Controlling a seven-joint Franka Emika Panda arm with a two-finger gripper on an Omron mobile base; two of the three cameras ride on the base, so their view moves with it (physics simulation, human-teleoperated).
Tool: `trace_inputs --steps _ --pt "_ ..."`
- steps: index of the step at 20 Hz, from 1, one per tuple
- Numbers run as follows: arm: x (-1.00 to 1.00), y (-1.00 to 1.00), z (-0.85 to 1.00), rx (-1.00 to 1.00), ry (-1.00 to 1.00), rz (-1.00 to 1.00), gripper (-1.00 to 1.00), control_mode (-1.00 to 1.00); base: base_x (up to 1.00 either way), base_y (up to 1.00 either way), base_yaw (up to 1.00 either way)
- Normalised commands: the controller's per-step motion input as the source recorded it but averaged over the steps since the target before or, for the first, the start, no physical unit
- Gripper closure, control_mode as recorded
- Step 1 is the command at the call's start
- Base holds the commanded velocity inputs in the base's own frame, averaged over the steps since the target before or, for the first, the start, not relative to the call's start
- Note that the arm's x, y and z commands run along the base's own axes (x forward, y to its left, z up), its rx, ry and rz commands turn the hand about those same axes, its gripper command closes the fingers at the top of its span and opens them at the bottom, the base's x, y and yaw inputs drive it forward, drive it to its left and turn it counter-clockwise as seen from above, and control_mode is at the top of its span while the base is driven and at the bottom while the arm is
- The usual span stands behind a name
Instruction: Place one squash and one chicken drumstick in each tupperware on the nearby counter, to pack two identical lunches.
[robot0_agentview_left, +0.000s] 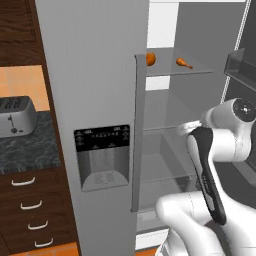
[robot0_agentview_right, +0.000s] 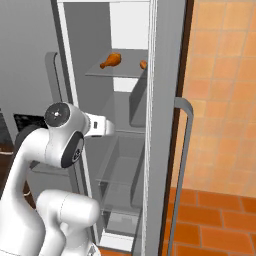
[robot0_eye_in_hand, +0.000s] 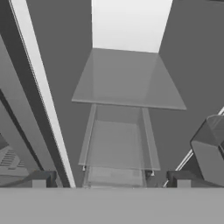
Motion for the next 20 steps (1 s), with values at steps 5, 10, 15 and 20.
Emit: trace_inputs --steps 5,10,15,20 --pt "0.54 -0.01 0.93 -0.05 -0.10 -0.06 -1.00 -1.00 0.00 0.00 0.00" --pt "0.37 -0.01 0.77 -0.06 -0.11 -0.08 -1.00 -1.00 0.00 0.00 0.00" --pt "0.15 -0.28 0.44 0.03 -0.09 -0.07 -1.00 -1.00 0.00 0.00 0.00" --pt "0.30 -0.02 0.24 0.01 -0.02 -0.01 -1.00 -1.00 0.00 0.00 0.00"
